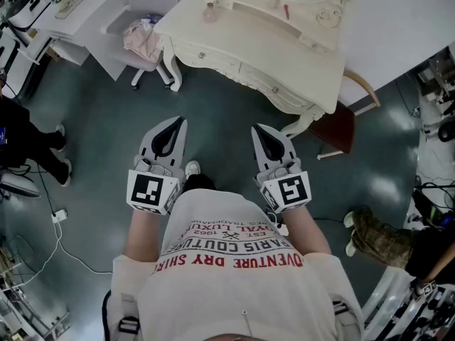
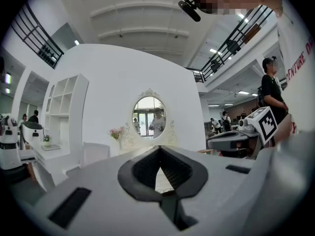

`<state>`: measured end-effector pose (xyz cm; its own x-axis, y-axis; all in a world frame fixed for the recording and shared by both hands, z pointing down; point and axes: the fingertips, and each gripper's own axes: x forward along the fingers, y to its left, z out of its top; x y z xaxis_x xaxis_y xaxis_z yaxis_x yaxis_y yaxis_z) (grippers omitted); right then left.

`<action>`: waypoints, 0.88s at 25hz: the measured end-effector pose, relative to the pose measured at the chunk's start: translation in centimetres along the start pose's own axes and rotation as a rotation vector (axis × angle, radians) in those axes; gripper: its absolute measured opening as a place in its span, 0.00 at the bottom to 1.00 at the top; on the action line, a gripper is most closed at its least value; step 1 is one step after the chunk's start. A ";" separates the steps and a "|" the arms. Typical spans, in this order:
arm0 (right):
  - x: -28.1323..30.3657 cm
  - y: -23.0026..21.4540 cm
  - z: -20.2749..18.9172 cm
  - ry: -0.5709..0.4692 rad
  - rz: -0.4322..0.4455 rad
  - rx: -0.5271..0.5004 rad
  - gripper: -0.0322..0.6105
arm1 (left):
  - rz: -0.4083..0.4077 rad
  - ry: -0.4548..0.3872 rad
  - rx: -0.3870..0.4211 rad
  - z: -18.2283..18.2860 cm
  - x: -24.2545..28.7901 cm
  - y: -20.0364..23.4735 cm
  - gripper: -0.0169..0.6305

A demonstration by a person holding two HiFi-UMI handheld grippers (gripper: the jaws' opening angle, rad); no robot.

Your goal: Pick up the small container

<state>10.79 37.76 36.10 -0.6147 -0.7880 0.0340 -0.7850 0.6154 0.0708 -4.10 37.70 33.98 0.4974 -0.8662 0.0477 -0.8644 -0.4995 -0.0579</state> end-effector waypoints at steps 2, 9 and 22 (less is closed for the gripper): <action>0.0 -0.1 0.0 -0.002 -0.001 0.003 0.05 | -0.013 -0.001 0.004 0.0 0.1 -0.2 0.04; 0.1 -0.8 0.0 -0.006 0.004 0.031 0.05 | -0.003 0.004 0.006 -0.1 0.6 -0.2 0.04; 5.6 -4.7 -3.2 0.044 -0.033 0.101 0.05 | 0.012 0.040 -0.033 -2.6 6.1 3.9 0.04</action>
<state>11.29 30.46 39.19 -0.5859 -0.8067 0.0770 -0.8101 0.5856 -0.0285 -4.65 30.49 36.68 0.4841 -0.8706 0.0871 -0.8726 -0.4878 -0.0260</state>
